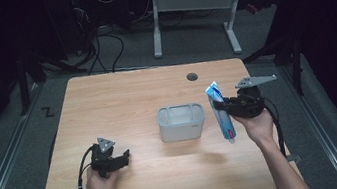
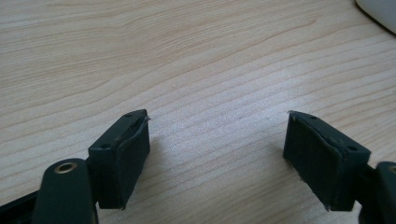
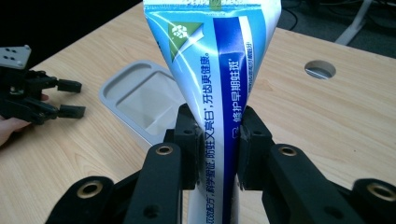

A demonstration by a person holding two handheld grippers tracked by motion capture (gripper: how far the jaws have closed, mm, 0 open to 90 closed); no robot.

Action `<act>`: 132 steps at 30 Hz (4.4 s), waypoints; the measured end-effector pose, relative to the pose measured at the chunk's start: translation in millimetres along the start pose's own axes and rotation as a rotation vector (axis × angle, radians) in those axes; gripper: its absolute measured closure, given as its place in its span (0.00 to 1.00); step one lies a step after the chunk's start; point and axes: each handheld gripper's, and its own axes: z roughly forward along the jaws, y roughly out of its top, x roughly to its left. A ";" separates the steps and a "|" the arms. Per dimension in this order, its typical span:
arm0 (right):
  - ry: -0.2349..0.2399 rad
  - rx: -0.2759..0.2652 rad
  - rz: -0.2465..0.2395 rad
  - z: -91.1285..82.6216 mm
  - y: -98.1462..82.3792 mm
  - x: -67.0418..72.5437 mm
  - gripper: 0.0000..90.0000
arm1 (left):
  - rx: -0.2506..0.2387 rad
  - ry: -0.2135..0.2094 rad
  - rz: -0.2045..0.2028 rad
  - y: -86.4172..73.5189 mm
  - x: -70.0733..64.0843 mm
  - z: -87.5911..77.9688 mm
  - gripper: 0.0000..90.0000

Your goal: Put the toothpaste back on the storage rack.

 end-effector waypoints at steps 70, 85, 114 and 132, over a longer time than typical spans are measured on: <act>0.073 -0.208 -0.070 35.5 83.1 37.6 0.82 | 0.000 0.001 0.002 0.2 -0.2 0.3 0.25; 0.099 -0.183 -0.096 61.2 95.6 51.8 0.82 | 0.000 0.000 0.002 0.2 -0.2 0.3 0.25; 0.088 -0.088 -0.130 100.1 82.5 55.6 0.81 | 0.001 0.001 0.002 0.1 -0.3 0.2 0.25; 0.067 -0.028 -0.161 111.3 72.5 58.6 0.81 | 0.003 0.000 0.005 0.1 -0.2 0.0 0.25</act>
